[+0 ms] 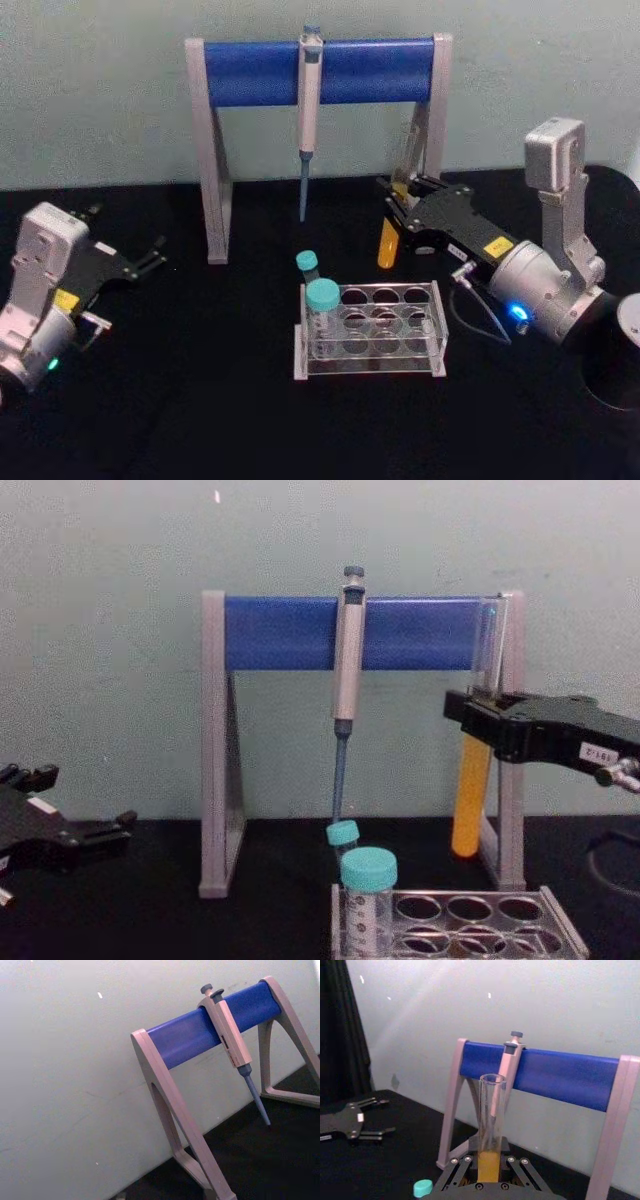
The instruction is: Pick up the test tube from the test tube rack, shake it, then place it back into the test tube rack.
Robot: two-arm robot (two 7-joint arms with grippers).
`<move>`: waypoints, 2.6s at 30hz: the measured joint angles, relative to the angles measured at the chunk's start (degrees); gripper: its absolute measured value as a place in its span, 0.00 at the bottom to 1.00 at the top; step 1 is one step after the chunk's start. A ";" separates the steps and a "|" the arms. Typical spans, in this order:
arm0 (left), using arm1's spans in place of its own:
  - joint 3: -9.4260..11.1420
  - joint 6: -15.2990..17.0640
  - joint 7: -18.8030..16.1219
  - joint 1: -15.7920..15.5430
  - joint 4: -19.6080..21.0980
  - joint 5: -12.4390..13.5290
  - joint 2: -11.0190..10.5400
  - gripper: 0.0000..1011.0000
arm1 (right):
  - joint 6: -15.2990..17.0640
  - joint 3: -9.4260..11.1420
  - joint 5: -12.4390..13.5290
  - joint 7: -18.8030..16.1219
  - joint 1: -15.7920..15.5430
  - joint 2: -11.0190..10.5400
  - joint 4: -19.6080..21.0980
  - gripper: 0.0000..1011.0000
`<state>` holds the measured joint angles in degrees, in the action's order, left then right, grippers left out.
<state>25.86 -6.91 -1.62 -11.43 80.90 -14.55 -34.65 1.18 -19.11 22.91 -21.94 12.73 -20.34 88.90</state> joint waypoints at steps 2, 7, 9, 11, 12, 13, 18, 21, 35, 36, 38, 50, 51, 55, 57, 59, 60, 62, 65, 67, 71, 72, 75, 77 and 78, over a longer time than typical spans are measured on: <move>0.00 0.00 0.00 0.00 0.00 0.00 0.00 0.99 | -0.08 0.01 0.37 -0.50 -0.40 -0.35 0.65 0.22; 0.00 0.00 0.00 0.00 0.00 0.00 0.00 0.99 | -0.30 -0.07 1.05 -1.39 -1.41 -1.30 2.03 0.22; 0.00 0.00 0.00 0.00 0.01 0.00 0.00 0.99 | -0.42 -0.17 1.28 -1.63 -1.86 -1.67 2.57 0.22; 0.00 0.00 0.00 0.00 0.00 0.00 0.00 0.99 | -0.47 -0.25 1.47 -1.80 -2.25 -2.04 3.02 0.22; 0.00 0.00 0.00 0.00 0.00 0.00 0.00 0.99 | -0.47 -0.28 1.53 -1.83 -2.39 -2.16 3.17 0.22; 0.00 0.00 0.00 0.00 0.00 0.00 0.00 0.99 | -0.47 -0.30 1.59 -1.86 -2.53 -2.28 3.32 0.22; 0.00 0.00 0.00 0.00 0.00 0.00 0.00 0.99 | -0.25 -0.54 1.84 -1.90 -3.36 -2.97 3.99 0.22; 0.00 0.00 0.00 0.00 0.00 0.00 0.00 0.99 | -0.16 -0.65 1.87 -1.82 -3.76 -3.25 4.07 0.22; 0.00 0.00 0.00 0.00 0.00 0.00 0.00 0.99 | -0.24 -1.16 0.95 -1.09 -3.91 -3.27 2.71 0.22; 0.00 0.00 0.00 0.00 0.00 0.00 0.00 0.99 | -0.24 -1.16 0.95 -1.09 -3.91 -3.27 2.71 0.22; 0.00 0.00 0.00 0.00 0.00 0.00 0.00 0.99 | -0.23 -1.19 0.82 -1.06 -3.87 -3.22 2.55 0.22; 0.00 0.00 0.00 0.00 0.00 0.00 0.00 0.99 | -0.27 -1.29 0.42 -0.82 -3.96 -2.76 1.50 0.22; 0.00 0.00 0.00 0.00 0.00 0.00 0.00 0.99 | -0.28 -1.33 0.39 -0.83 -3.95 -2.68 1.29 0.22; 0.00 0.00 0.00 0.00 0.00 0.00 0.00 0.99 | -0.35 -1.46 0.28 -0.91 -3.89 -2.49 0.62 0.22; 0.00 0.00 0.00 0.00 0.00 0.00 0.00 0.99 | -0.40 -1.55 0.14 -0.94 -3.79 -2.38 0.20 0.22; 0.00 0.00 0.00 0.00 0.00 0.00 0.00 0.99 | -0.46 -1.69 -0.17 -0.90 -3.70 -2.25 -0.23 0.22; 0.00 0.00 0.00 0.00 0.00 0.00 0.00 0.99 | -0.48 -1.73 -0.27 -0.88 -3.66 -2.21 -0.35 0.22; 0.00 0.00 0.00 0.00 0.00 0.00 0.00 0.99 | -0.49 -1.82 -0.50 -0.85 -3.62 -2.13 -0.58 0.22; 0.00 0.00 0.00 0.00 0.00 0.00 0.00 0.99 | -0.50 -1.96 -0.92 -0.83 -3.47 -1.94 -1.15 0.22; 0.00 0.00 0.00 0.00 0.00 0.00 0.00 0.99 | -0.50 -1.96 -1.01 -0.83 -3.46 -1.89 -1.37 0.22; 0.00 0.00 0.00 0.00 0.00 0.00 0.00 0.99 | -0.50 -1.97 -1.24 -0.82 -3.50 -1.76 -1.66 0.22; 0.00 0.00 0.00 0.00 0.00 0.00 0.00 0.99 | -0.49 -1.98 -1.29 -0.82 -3.53 -1.73 -1.72 0.22; 0.00 0.00 0.00 0.00 0.00 0.00 0.00 0.99 | -0.42 -2.00 -1.47 -0.76 -3.64 -1.58 -2.00 0.22; 0.00 0.00 0.00 0.00 0.00 0.00 0.00 0.99 | -0.39 -2.01 -1.55 -0.75 -3.72 -1.53 -2.13 0.22; 0.00 0.00 0.00 0.00 0.00 0.00 0.00 0.99 | -0.29 -2.05 -1.64 -0.73 -3.79 -1.45 -2.25 0.22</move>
<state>25.86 -6.91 -1.62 -11.43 80.90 -14.55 -34.65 0.89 -21.16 21.27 -22.66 8.94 -21.79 86.65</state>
